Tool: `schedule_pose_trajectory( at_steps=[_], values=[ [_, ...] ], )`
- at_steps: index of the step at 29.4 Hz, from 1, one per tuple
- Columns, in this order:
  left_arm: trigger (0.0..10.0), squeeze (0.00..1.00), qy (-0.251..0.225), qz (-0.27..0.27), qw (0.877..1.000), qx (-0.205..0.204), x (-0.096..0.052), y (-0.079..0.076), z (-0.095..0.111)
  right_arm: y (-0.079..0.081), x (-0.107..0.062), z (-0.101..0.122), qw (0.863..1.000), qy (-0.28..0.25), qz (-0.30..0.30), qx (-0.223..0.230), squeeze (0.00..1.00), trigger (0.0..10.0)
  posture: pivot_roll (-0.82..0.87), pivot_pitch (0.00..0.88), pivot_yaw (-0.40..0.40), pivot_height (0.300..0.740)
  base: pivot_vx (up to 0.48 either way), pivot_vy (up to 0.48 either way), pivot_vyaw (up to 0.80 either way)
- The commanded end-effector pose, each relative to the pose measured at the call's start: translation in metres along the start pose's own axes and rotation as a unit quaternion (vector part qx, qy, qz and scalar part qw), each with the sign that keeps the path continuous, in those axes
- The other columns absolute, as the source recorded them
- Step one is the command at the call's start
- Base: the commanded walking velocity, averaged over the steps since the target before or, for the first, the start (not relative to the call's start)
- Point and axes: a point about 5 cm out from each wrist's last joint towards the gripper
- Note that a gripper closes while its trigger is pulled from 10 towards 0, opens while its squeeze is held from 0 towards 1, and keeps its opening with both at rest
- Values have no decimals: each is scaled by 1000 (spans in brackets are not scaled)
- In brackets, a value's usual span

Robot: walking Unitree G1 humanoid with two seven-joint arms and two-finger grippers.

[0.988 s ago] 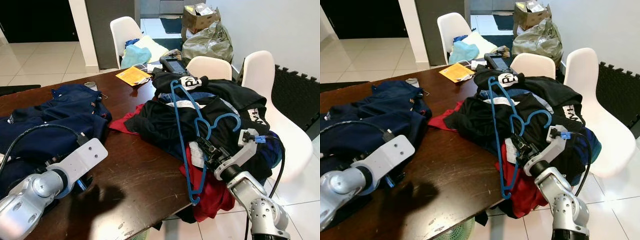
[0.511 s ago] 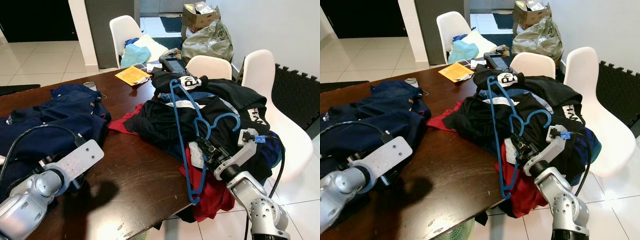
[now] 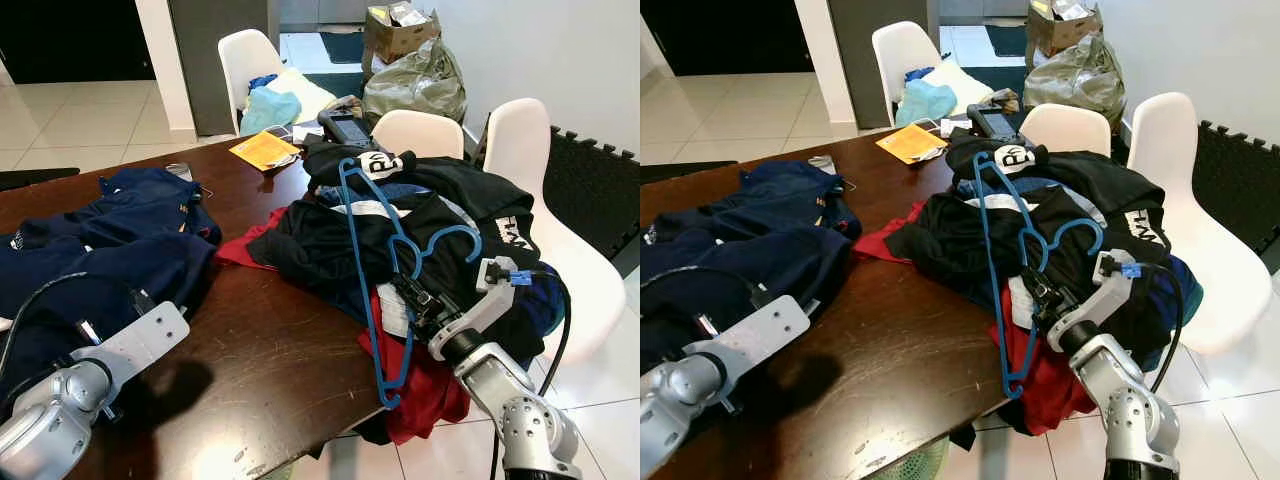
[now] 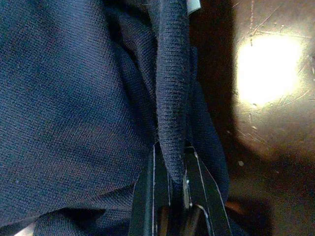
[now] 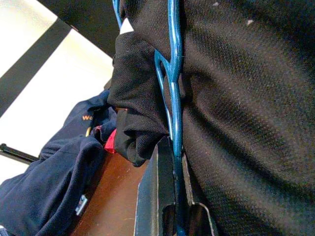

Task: Hang hanger

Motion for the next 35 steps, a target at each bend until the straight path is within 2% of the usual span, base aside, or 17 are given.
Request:
schedule_pose_trajectory(
  at_steps=[1, 8, 10, 12, 13, 16, 17, 18, 21, 22, 25, 26, 27, 28, 29, 30, 35],
  values=[
    [0, 0, 4, 3, 1000, 15, 2, 2, -4, -8, -4, -3, 1000, 6, -22, 8, 0, 10000, 74, 118, -32, 740, 0, 0, 0],
    [0, 0, -162, -3, 984, -80, -8, 43, 39, -9, -3, -4, 1000, 6, -22, 11, 0, 10000, 76, 108, -33, 740, 0, 0, 0],
    [1412, 0, -360, -12, 919, -162, -52, 112, 79, -10, -1, -5, 1000, 7, -20, 15, 0, 10000, 85, 86, -31, 740, 0, 0, 0],
    [1686, 0, -488, -13, 853, -183, -96, 154, 94, -11, 1, -6, 1000, 7, -19, 18, 0, 10000, 85, 81, -31, 740, 0, 0, 0],
    [1686, 0, -488, -13, 853, -183, -96, 154, 94, -11, 1, -6, 1000, 7, -19, 18, 0, 10000, 85, 81, -31, 740, 0, 0, 0],
    [2784, 0, -561, -10, 811, -166, -130, 182, 100, -11, 2, -6, 1000, 7, -18, 18, 0, 10000, 88, 68, -27, 740, 0, 0, 0],
    [5804, 0, -603, -5, 784, -149, -153, 196, 103, -12, 2, -7, 1000, 6, -18, 20, 0, 10000, 95, 57, -26, 740, 0, 0, 0],
    [5725, 0, -633, 3, 763, -133, -169, 206, 105, -12, 3, -7, 1000, 6, -17, 21, 0, 10000, 97, 52, -26, 740, 0, 0, 0],
    [7804, 0, -656, 15, 744, -124, -183, 215, 106, -13, 4, -8, 1000, 6, -16, 22, 0, 10000, 100, 46, -27, 740, 0, 0, 0],
    [8863, 0, -692, 15, 713, -112, -201, 225, 111, -13, 5, -9, 1000, 6, -14, 24, 0, 10000, 106, 31, -23, 740, 0, 0, 0],
    [8863, 0, -692, 15, 713, -112, -201, 225, 111, -13, 5, -9, 1000, 6, -14, 24, 0, 10000, 106, 31, -23, 740, 0, 0, 0],
    [10000, 0, -716, 11, 690, -104, -214, 231, 113, -13, 6, -9, 1000, 7, -13, 26, 0, 10000, 106, 31, -23, 740, 0, 0, 0],
    [10000, 0, -716, 11, 690, -104, -214, 231, 113, -13, 6, -9, 1000, 7, -13, 26, 0, 10000, 106, 31, -23, 740, 0, 0, 0],
    [10000, 0, -751, -5, 653, -97, -230, 238, 116, -13, 8, -10, 1000, 5, -11, 28, 0, 10000, 107, 3, -7, 740, 0, 0, 0],
    [10000, 0, -751, -5, 653, -97, -230, 238, 116, -13, 8, -10, 1000, 5, -11, 28, 0, 10000, 107, 3, -7, 740, 0, 0, 0],
    [10000, 0, -769, -22, 630, -106, -237, 243, 118, -13, 10, -11, 999, 3, -9, 31, 0, 10000, 108, 0, 3, 740, -244, 0, 0],
    [10000, 0, -769, -77, 618, -141, -224, 243, 120, -14, 13, -12, 999, -4, -8, 35, 0, 10000, 103, 0, 12, 740, -298, 0, 0]
  ],
)
Point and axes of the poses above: a point about 5 cm out from each wrist's last joint towards the gripper, its own x axis pointing out of the wrist towards the gripper, its own z axis along the axis of the wrist's last joint, y = z × x, and after that the axes turned 6 degrees about x, right-handed
